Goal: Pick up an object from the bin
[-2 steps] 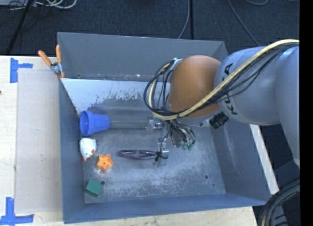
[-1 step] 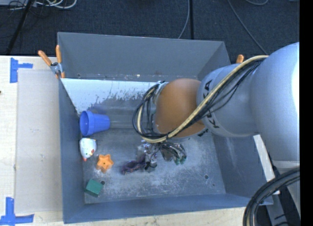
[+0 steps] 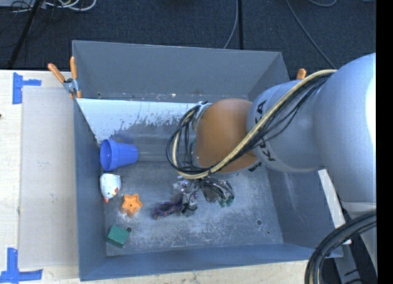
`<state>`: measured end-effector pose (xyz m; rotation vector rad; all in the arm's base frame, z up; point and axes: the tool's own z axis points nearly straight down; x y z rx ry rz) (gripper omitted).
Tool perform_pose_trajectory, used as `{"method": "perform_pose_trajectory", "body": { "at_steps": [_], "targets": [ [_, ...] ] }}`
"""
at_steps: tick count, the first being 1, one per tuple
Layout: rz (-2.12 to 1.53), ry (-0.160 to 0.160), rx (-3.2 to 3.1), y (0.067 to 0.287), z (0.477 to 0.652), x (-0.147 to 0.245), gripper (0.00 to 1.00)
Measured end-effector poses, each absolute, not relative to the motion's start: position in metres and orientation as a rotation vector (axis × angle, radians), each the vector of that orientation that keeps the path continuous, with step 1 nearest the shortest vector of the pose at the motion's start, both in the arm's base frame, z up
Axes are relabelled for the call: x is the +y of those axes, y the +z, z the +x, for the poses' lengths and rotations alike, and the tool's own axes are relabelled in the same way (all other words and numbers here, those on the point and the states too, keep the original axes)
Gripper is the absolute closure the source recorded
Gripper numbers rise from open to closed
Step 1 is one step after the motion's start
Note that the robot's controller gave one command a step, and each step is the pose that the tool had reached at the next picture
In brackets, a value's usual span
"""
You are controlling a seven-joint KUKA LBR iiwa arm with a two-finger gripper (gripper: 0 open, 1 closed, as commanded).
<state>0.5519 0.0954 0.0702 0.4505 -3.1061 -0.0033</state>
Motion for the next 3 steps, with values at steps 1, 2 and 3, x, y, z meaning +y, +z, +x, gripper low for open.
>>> {"method": "perform_pose_trajectory", "body": {
  "at_steps": [1,2,3],
  "targets": [
    [0.45,-0.003,-3.106,0.07,0.552,0.095,1.0],
    [0.481,-0.004,-3.101,0.137,0.56,0.097,1.0],
    [0.479,-0.005,-3.101,0.137,0.56,0.096,1.0]
  ]
}}
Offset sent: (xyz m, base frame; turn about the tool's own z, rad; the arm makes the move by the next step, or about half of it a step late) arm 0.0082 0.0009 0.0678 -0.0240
